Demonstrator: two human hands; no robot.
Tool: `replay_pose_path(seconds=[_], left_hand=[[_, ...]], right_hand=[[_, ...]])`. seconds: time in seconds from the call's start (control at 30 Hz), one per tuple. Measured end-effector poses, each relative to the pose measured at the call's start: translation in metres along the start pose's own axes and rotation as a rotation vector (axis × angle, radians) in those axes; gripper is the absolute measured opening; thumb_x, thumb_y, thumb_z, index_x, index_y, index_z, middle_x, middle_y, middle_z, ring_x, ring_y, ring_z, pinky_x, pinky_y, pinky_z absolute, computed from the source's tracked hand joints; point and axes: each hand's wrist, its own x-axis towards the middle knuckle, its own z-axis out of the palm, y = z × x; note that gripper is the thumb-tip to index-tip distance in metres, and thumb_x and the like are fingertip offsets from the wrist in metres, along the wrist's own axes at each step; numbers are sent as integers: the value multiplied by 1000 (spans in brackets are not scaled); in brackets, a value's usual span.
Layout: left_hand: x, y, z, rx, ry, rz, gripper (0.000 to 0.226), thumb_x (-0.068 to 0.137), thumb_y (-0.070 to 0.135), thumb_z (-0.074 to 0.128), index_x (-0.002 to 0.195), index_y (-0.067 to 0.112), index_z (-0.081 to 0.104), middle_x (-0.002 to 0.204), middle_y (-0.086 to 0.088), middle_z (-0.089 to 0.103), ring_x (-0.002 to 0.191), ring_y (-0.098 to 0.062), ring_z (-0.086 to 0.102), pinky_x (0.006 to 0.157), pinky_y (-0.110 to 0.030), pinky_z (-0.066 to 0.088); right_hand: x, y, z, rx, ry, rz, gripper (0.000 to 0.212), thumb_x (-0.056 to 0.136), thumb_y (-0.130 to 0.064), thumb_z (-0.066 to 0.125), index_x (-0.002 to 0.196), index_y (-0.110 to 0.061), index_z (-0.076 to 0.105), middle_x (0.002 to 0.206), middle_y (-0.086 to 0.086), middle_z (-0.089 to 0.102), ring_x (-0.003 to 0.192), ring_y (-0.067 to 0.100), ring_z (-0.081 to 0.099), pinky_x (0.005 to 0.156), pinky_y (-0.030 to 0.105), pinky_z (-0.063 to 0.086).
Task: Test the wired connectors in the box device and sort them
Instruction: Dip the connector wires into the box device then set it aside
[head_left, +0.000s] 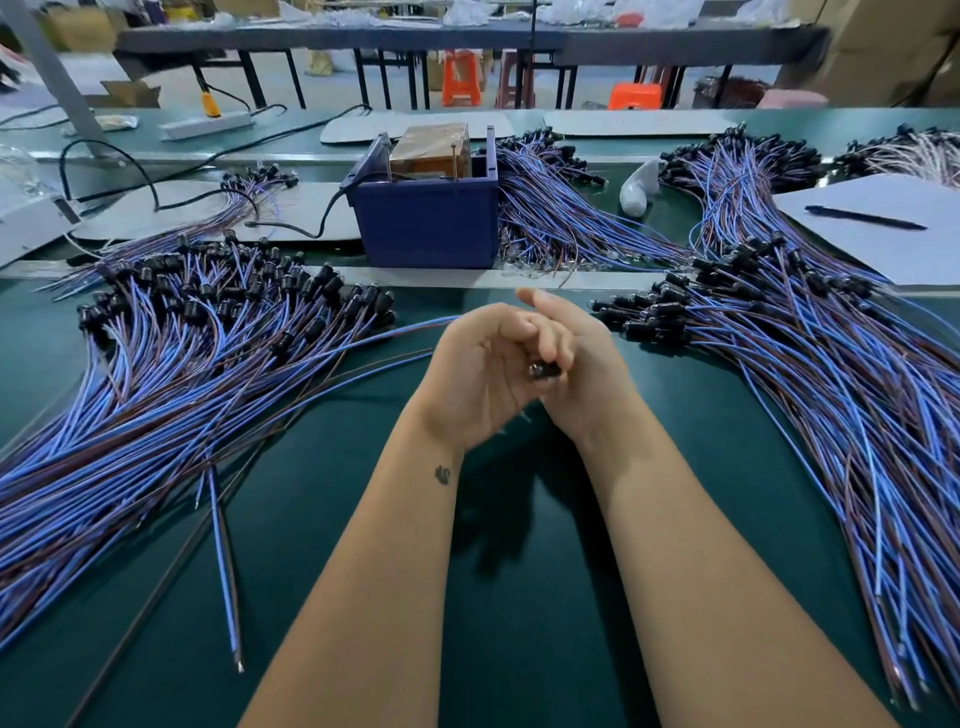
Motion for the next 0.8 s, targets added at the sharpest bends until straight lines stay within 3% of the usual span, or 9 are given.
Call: replay_pose_path(seconds=[0.07,0.17,0.23,0.3,0.37,0.43,0.53,0.67,0.8], left_hand=[[-2,1,0,131,-63,-105,26,71,17,41,51,13,58,63,-5,57,64,-16,46,64,-29,35],[-3,2,-3,310,-41,-210,25,71,22,40,53,17,56,56,-1,47,56,-14,37,55,-31,21],[-4,4,-9,341,-21,-252,25,72,24,42,56,19,59,53,-1,45,48,-10,35,48,-25,20],[-4,7,-15,362,90,-263,27,74,25,46,57,20,65,54,2,50,42,-7,28,46,-21,13],[-3,8,-23,360,302,-204,30,80,22,47,59,19,69,58,5,52,44,-8,24,50,-25,9],[-2,10,-33,306,545,-98,31,86,19,46,67,18,70,61,5,54,43,-8,27,46,-22,13],[-6,14,-49,262,823,-38,23,92,15,47,83,13,68,63,2,65,39,-5,41,37,-14,29],[-8,17,-56,150,883,27,18,96,15,49,89,10,65,70,-1,72,53,-10,63,48,-17,50],[-7,15,-55,178,878,190,21,100,16,50,88,18,67,74,7,74,61,-5,66,55,-17,52]], right_hand=[[1,-4,-4,14,-10,30,17,95,-12,57,110,-4,57,83,11,69,70,18,68,67,27,58],[1,-7,-6,-10,-56,25,17,87,1,62,101,-8,63,79,8,71,68,14,69,61,24,57],[2,-7,-6,-10,-66,-3,19,87,7,58,98,-7,64,77,6,72,67,13,70,60,23,57],[4,-6,-5,25,-62,-31,20,89,11,54,97,-5,63,75,7,72,66,14,71,57,23,57],[5,-5,-4,68,-55,-32,20,89,14,52,96,-2,62,71,10,72,66,16,72,61,23,59],[6,-3,-5,33,-36,-35,17,88,13,54,95,-1,62,68,11,71,65,17,72,64,24,59],[4,0,-6,-277,0,-116,16,87,10,61,92,-6,65,63,2,69,56,13,67,59,23,57],[1,5,-1,-562,-45,-149,20,86,6,64,92,-13,67,65,-3,65,51,9,60,56,21,53],[-1,8,3,-845,-156,-141,28,84,9,62,94,-17,67,62,1,57,51,9,53,55,19,47]])
